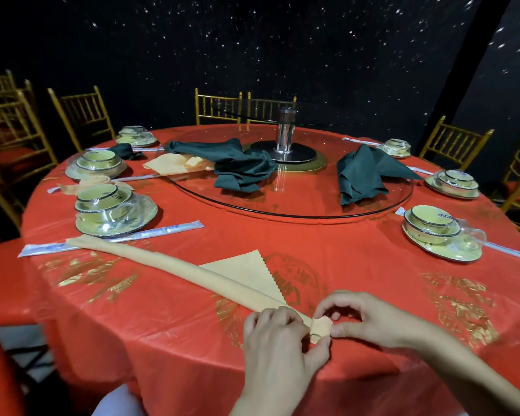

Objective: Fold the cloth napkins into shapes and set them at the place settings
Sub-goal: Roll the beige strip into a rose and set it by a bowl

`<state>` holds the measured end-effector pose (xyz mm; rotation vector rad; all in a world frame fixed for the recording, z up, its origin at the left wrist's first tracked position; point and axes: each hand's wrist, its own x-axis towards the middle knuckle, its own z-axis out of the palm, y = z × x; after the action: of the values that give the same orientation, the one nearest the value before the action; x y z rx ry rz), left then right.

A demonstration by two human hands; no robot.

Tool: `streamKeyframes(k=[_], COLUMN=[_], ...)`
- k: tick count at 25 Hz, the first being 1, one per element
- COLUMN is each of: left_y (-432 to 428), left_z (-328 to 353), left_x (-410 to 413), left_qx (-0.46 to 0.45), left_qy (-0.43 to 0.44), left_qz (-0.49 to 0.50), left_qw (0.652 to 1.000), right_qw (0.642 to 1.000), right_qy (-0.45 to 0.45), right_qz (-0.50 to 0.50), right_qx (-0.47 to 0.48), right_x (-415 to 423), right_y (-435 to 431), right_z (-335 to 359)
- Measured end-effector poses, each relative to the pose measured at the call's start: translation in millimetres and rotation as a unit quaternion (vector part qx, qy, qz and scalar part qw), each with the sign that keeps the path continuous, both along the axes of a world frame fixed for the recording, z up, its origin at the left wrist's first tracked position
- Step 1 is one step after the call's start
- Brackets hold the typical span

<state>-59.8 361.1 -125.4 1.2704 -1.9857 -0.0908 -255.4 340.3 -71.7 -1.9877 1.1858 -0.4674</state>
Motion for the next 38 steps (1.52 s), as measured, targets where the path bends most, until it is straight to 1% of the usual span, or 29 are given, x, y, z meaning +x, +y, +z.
streamKeyframes(k=[3, 8, 10, 13, 15, 19, 24, 27, 28, 29, 32, 35, 36, 38], left_y=[0.1, -2.2, -5.3, -9.3, -9.5, -5.9, -1.2, -3.4, -5.0, -6.6, -7.7, -4.6, -4.4, -5.7], left_z=[1.2, 0.7, 0.1, 0.7, 0.9, -2.0, 0.0, -3.6, -4.2, -4.4, -4.7, -7.4, -8.9, -9.3], left_x=[5.5, 13.9, 15.8, 17.2, 16.0, 15.5, 23.5, 27.8, 28.9, 30.0, 31.9, 32.1, 34.0, 41.3], left_qx=[0.041, 0.078, 0.068, 0.028, 0.021, 0.037, 0.025, 0.007, 0.001, -0.002, 0.002, 0.005, 0.001, -0.012], left_qy=[0.031, 0.074, 0.088, 0.078, 0.078, 0.092, 0.04, 0.034, 0.04, 0.048, 0.086, 0.106, 0.098, 0.053], left_qz=[-0.029, -0.048, -0.023, 0.04, 0.055, 0.061, 0.043, 0.043, 0.046, 0.05, 0.059, 0.054, 0.051, 0.049], left_qw=[0.998, 0.993, 0.994, 0.996, 0.995, 0.993, 0.998, 0.998, 0.998, 0.998, 0.995, 0.993, 0.994, 0.997], right_qw=[0.999, 0.995, 0.997, 0.999, 0.998, 0.999, 0.999, 0.997, 0.997, 0.998, 0.998, 0.997, 0.997, 0.998], right_qy=[0.033, 0.084, 0.064, -0.026, -0.041, -0.037, 0.013, 0.061, 0.057, 0.035, -0.067, -0.063, -0.052, -0.029], right_qz=[0.001, 0.042, 0.036, 0.008, 0.018, 0.022, 0.024, 0.022, 0.019, 0.012, 0.021, 0.044, 0.046, 0.043], right_qx=[-0.034, -0.041, -0.039, -0.032, -0.033, -0.014, -0.039, -0.052, -0.057, -0.052, 0.004, 0.032, 0.034, 0.03], right_x=[3.7, 19.0, 22.4, 23.4, 22.9, 26.7, 41.4, 50.7, 52.4, 52.9, 47.4, 42.9, 43.9, 47.0], right_y=[-7.9, -29.5, -33.2, -30.1, -27.6, -26.9, -34.4, -40.5, -42.2, -42.6, -36.0, -31.9, -31.6, -32.7], right_z=[-4.6, -2.1, -1.8, -2.8, -4.6, -5.3, -2.0, -2.4, -4.0, -5.9, -4.0, 1.5, 3.3, 4.7])
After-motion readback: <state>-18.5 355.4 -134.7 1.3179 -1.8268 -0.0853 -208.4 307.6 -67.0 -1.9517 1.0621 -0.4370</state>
